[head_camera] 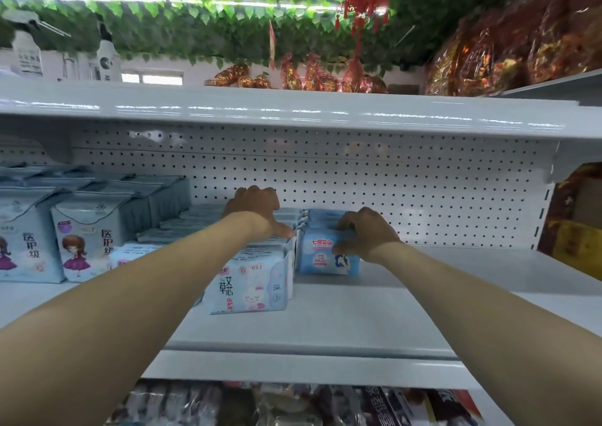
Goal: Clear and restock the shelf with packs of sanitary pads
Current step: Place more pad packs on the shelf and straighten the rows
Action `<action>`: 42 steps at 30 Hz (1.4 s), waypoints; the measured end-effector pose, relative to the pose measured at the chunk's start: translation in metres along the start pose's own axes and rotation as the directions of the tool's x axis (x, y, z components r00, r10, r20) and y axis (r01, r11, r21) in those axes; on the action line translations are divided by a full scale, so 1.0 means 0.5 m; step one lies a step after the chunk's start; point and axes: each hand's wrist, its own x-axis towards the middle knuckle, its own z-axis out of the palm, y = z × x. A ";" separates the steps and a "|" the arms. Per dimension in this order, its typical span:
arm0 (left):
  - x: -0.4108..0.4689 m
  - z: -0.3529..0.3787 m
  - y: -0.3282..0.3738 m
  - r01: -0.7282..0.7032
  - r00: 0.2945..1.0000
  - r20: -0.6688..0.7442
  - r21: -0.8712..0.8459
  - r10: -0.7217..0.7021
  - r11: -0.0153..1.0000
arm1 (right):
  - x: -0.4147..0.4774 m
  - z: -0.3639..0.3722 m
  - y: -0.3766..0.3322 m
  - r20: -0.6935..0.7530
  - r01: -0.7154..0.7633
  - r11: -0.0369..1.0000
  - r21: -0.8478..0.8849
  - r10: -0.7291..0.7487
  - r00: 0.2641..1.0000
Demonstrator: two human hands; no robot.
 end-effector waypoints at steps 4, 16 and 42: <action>-0.001 -0.002 -0.015 -0.015 1.000 0.002 -0.013 0.015 1.000 | -0.007 0.009 -0.015 -0.017 -0.050 0.998 -0.046 0.050 0.999; 0.010 -0.036 -0.042 -0.145 0.989 0.015 -0.076 0.146 0.987 | -0.061 -0.041 -0.099 -0.049 -0.225 0.965 -0.136 0.220 0.974; -0.543 -0.058 -0.009 0.097 0.994 -0.036 -0.194 -0.106 0.976 | -0.550 -0.195 -0.191 0.001 0.091 0.992 -0.084 -0.091 0.996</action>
